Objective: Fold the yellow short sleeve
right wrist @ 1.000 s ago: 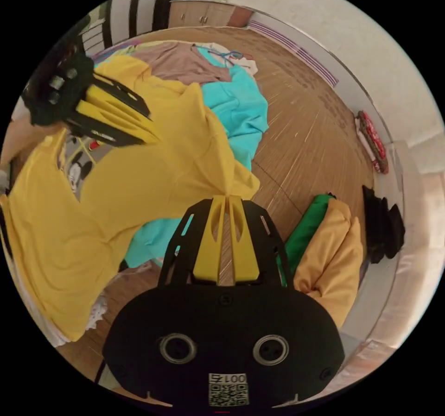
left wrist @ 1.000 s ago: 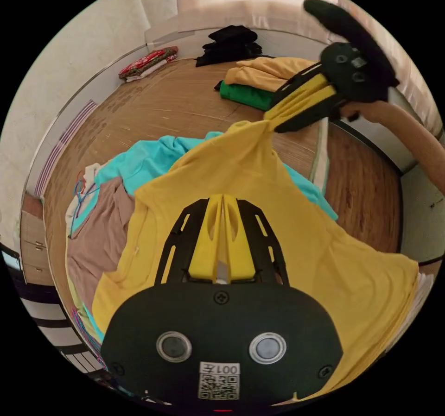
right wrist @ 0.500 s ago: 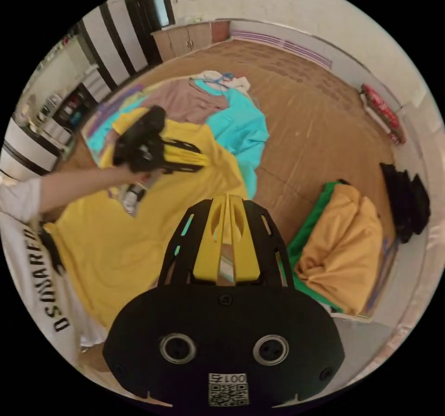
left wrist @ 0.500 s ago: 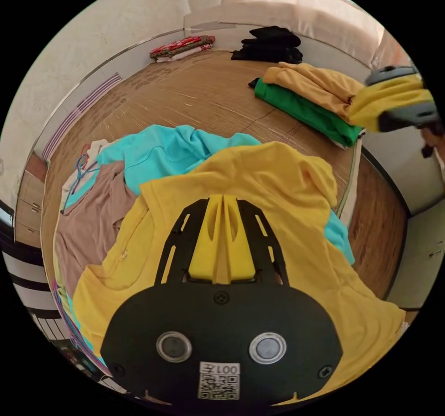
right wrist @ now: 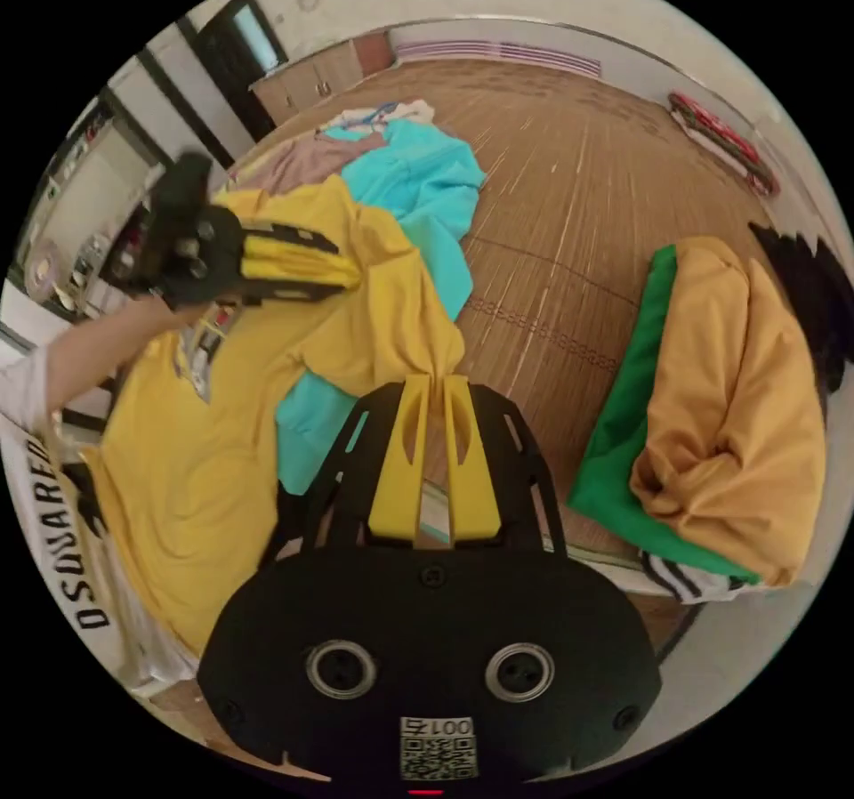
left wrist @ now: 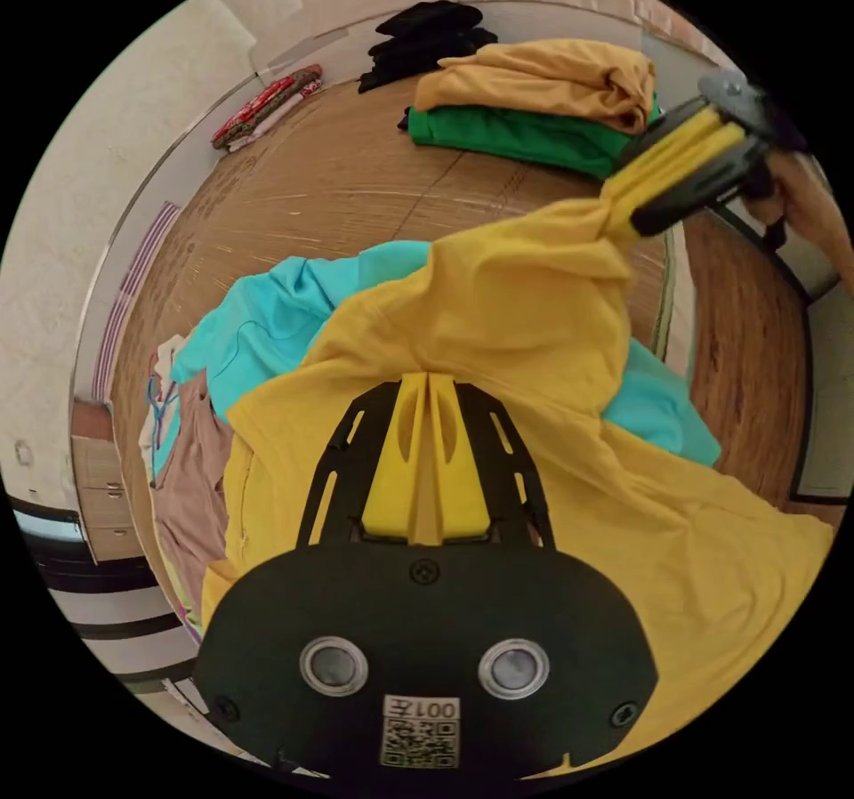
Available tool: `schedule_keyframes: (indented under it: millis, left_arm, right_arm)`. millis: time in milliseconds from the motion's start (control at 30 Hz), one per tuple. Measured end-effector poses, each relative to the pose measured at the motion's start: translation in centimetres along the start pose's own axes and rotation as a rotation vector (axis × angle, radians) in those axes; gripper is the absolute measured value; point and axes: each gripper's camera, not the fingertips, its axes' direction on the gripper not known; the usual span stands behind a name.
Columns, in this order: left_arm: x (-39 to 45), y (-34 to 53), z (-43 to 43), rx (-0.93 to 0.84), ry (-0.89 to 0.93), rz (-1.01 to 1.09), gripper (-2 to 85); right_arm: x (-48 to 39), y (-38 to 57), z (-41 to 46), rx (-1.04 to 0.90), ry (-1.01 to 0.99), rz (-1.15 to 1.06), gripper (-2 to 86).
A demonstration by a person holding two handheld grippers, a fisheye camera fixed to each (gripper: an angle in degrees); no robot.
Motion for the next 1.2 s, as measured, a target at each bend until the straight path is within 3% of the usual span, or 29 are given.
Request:
schedule_keyframes:
  millis: [200, 300, 533, 867, 1200]
  left_arm:
    - [0.4, -1.3, 0.3, -0.005, -0.081, 0.055, -1.0]
    - [-0.8, -1.7, 0.1, 0.000, -0.044, 0.031, -1.0]
    - [-3.9, -2.0, -1.1, 0.026, 0.077, -0.061, -1.0]
    - [-8.9, 1.4, -6.3, 0.120, 0.108, -0.197, -1.0]
    - [-13.9, 11.8, -9.3, 0.076, 0.234, -0.288, -0.9]
  right_arm:
    - [6.2, 3.8, -3.4, 0.222, -0.341, 0.309, 1.5]
    - [7.2, 5.5, -3.5, 0.221, -0.270, 0.394, 1.1]
    - [4.2, 8.0, -4.9, 0.339, -0.328, 0.402, 0.8]
    - [-7.7, 3.3, -8.5, 0.371, -0.304, 0.099, 1.2]
    - [-26.6, 0.1, 1.7, 0.078, -0.248, -0.331, 7.6]
